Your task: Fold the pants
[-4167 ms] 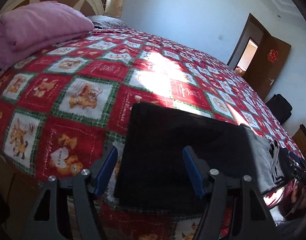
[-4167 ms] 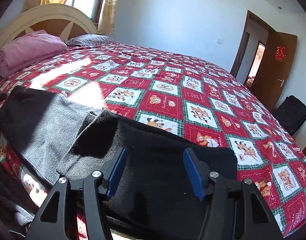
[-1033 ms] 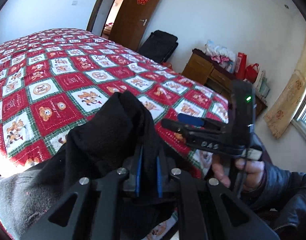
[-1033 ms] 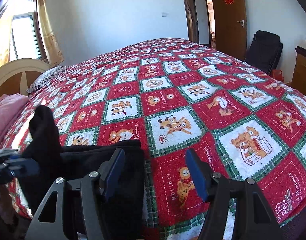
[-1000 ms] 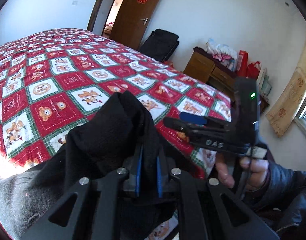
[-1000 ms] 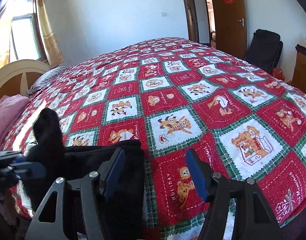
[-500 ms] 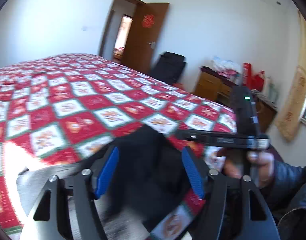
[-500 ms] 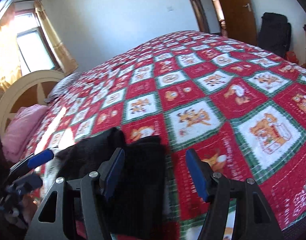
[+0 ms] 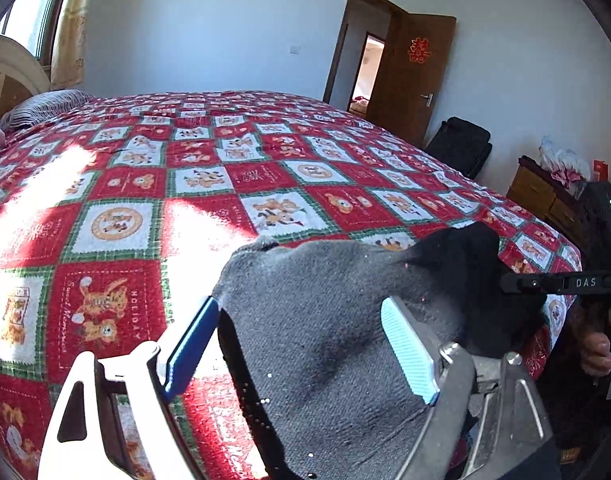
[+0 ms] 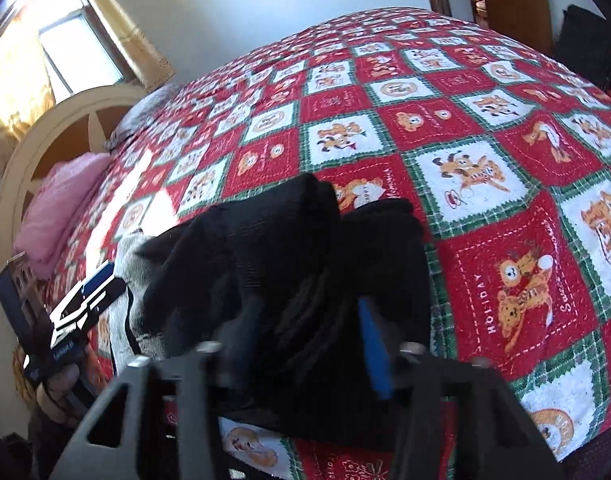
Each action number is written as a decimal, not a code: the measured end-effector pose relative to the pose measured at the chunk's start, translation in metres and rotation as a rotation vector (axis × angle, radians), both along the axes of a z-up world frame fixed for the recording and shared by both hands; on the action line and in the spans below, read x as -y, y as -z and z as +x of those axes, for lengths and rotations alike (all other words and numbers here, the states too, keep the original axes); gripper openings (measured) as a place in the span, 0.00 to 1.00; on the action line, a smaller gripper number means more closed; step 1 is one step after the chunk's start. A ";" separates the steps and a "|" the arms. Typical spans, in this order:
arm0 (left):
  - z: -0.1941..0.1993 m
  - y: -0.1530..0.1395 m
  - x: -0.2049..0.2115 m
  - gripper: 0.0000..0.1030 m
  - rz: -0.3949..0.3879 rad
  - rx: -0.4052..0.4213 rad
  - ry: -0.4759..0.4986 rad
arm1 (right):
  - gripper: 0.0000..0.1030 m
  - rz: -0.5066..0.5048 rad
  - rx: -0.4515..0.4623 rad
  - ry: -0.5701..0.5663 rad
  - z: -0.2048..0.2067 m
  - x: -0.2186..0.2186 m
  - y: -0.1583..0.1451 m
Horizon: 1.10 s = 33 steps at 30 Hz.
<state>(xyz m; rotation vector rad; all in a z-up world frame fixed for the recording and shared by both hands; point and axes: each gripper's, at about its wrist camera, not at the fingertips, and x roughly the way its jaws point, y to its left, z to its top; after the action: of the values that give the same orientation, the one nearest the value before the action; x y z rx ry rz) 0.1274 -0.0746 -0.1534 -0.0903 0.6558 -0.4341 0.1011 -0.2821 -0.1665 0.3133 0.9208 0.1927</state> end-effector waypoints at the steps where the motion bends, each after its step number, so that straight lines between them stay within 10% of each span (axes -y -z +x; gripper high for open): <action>1: -0.001 0.000 0.000 0.84 -0.001 -0.001 -0.001 | 0.17 -0.003 0.014 -0.013 -0.002 -0.001 -0.003; 15: -0.002 0.016 0.013 0.97 0.041 -0.021 0.022 | 0.16 0.046 -0.035 0.031 -0.013 0.044 0.015; 19: -0.002 0.014 0.007 0.97 0.047 -0.019 -0.005 | 0.50 -0.020 0.015 0.101 -0.016 0.050 0.000; 26: 0.012 -0.022 0.023 1.00 0.084 0.065 -0.014 | 0.50 -0.076 0.239 -0.039 -0.032 0.005 -0.047; 33: 0.060 0.011 0.035 1.00 0.210 -0.055 -0.058 | 0.51 -0.153 0.025 -0.088 -0.036 -0.006 0.009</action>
<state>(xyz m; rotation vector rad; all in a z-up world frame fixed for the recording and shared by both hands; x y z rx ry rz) 0.1876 -0.1100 -0.1648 0.0784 0.7478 -0.3056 0.0655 -0.2757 -0.1760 0.1285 0.9200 0.2049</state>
